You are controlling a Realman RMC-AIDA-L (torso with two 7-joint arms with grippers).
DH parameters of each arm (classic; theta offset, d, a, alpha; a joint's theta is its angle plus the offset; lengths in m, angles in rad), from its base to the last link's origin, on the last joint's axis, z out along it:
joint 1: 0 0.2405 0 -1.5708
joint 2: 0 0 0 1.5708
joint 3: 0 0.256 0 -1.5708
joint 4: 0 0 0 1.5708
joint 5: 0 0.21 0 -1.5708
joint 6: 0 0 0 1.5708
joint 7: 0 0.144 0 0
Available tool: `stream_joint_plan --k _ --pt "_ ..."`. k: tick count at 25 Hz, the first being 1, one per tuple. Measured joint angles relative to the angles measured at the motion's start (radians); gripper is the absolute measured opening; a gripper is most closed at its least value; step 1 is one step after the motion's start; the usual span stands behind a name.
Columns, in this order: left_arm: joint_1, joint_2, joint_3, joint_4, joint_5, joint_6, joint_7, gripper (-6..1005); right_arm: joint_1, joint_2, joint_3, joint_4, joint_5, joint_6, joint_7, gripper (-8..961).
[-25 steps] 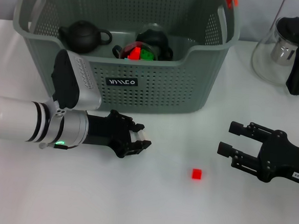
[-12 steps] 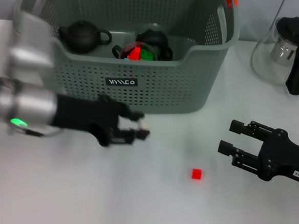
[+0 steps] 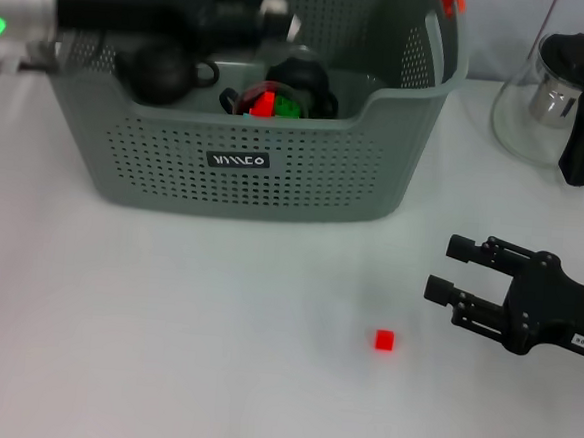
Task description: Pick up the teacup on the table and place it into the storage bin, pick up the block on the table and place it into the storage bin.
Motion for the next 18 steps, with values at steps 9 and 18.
stream_joint_plan --k 9,18 --pt "-0.060 -0.006 0.270 -0.031 0.196 -0.399 -0.143 508 -0.004 0.000 0.000 0.000 0.002 -0.002 -0.005 681" --pt "-0.076 -0.028 0.392 -0.058 0.389 -0.507 -0.241 543 -0.002 0.000 0.000 0.000 0.005 -0.002 -0.005 683"
